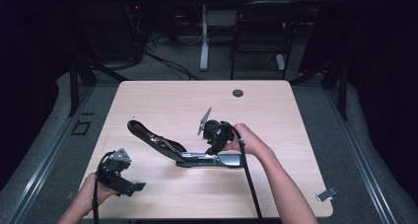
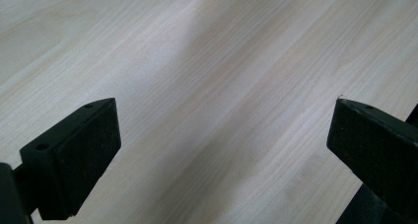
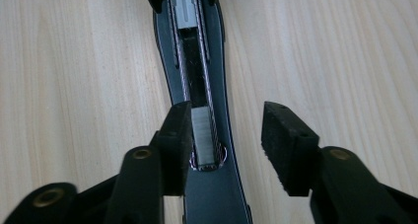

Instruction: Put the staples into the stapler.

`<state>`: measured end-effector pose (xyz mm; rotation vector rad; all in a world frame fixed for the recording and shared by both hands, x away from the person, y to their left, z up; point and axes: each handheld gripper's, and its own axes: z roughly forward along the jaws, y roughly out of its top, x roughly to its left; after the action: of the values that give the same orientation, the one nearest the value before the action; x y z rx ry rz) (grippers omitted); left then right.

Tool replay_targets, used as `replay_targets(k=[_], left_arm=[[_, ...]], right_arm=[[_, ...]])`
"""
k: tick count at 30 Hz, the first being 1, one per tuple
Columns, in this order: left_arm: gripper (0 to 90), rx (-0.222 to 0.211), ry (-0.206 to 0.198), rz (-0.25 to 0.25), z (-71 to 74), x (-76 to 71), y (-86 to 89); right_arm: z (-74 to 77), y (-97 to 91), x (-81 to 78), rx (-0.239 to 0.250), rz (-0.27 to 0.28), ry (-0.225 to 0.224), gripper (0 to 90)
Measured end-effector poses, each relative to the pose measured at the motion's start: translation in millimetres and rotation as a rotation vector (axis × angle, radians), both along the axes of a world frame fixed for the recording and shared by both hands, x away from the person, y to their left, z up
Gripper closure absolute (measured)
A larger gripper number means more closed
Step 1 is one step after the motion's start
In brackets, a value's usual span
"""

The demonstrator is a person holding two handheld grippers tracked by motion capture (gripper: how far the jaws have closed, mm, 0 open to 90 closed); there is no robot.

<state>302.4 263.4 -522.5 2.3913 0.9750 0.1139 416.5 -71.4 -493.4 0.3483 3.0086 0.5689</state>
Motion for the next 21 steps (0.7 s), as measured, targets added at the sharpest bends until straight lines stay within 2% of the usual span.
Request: replay_targets(k=[8, 10, 13, 21], left_arm=[[0.0, 0.003, -0.004, 0.001, 0.9, 1.0, -0.3], [0.0, 0.003, -0.010, 0.003, 1.4, 0.8, -0.7], [0.0, 0.004, -0.019, 0.011, 1.9, 0.2, -0.9], [0.0, -0.002, -0.031, 0.019, 3.3, 1.5, -2.4]], right_arm=[[0.0, -26.2, -11.4, 0.040, -0.128, -0.036, 41.1], [-0.1, -34.1, -15.0, 0.058, -0.180, -0.052, 36.7], [1.1, -44.0, -18.7, 0.087, -0.242, -0.059, 35.5], [6.9, -57.8, -28.7, 0.109, -0.379, -0.106, 28.1]])
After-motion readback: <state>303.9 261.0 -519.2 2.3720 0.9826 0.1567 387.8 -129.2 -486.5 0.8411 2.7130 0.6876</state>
